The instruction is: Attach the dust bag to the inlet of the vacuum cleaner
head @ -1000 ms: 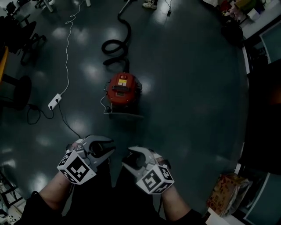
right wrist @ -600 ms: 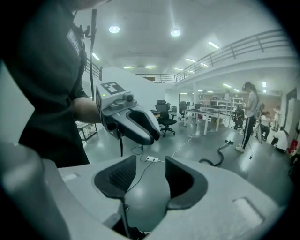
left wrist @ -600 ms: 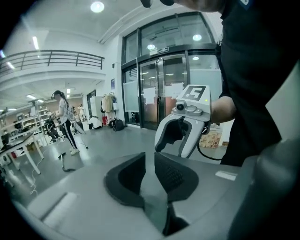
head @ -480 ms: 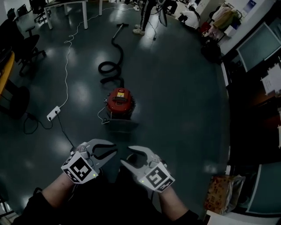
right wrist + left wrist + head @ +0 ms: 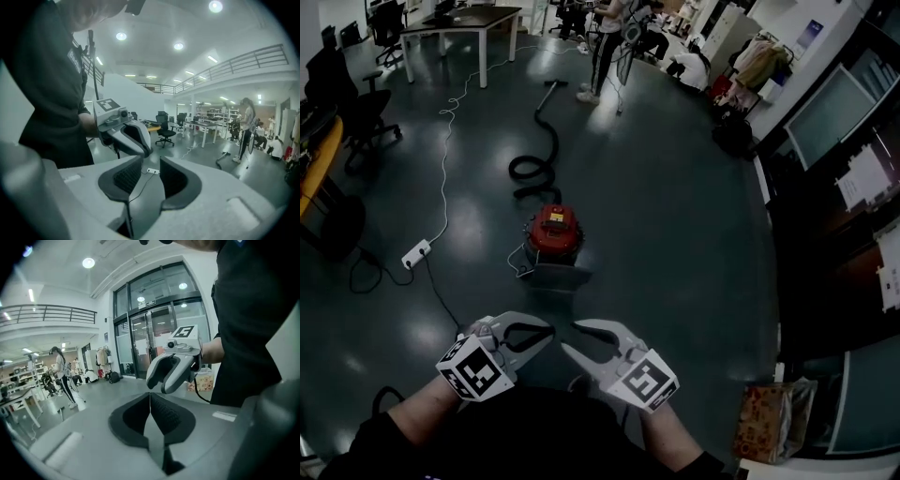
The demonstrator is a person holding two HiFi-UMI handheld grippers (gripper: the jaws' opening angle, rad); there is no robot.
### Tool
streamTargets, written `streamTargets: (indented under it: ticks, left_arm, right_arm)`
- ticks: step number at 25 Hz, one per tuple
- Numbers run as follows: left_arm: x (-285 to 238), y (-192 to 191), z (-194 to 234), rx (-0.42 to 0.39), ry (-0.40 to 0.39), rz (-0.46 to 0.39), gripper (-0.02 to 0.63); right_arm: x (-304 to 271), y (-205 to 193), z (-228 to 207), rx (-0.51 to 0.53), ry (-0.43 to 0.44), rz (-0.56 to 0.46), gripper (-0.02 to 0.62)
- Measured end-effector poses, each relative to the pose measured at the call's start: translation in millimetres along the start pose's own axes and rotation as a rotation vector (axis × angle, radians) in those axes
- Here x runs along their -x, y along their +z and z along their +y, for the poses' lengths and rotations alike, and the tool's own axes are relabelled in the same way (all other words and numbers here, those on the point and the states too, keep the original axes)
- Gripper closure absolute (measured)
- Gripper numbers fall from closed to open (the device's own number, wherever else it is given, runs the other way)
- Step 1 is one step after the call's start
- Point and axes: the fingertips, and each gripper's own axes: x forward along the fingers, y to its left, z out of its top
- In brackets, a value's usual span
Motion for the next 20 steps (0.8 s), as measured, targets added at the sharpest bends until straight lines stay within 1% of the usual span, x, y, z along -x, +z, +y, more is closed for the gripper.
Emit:
streamTargets:
  ticks: [4,6,10,13,15,17,20]
  left_arm:
    - [-8,20,-6,0.0,0.061,-0.007,0.603]
    - [-16,31,-12,-0.009,0.067,-0.006,0.603]
    - [-30,42,-26,-0.029,0.058,0.009,0.603]
    - [-35,47,-31,-0.033,0.064,0.009,0.603]
    - [-38,47,-34,-0.017,0.068,0.007,0.604]
    - [-41,46,-39,-0.002,0.072,0.011,0.604]
    - [-40,52,-40,-0.012,0.09,-0.012,0.604]
  right_arm:
    - [19,9,1,0.038,0.051,-0.045,0.526]
    - [33,7,0,0.054,0.058,-0.07,0.548]
    - [55,2,-4,0.089,0.047,-0.082,0.58]
    - [61,1,-5,0.08,0.05,-0.099,0.592]
    - [65,0,-5,0.066,0.048,-0.118,0.594]
    - [71,2,-5,0.063,0.028,-0.126,0.594]
    - [74,5,-1,0.062,-0.003,-0.13,0.594]
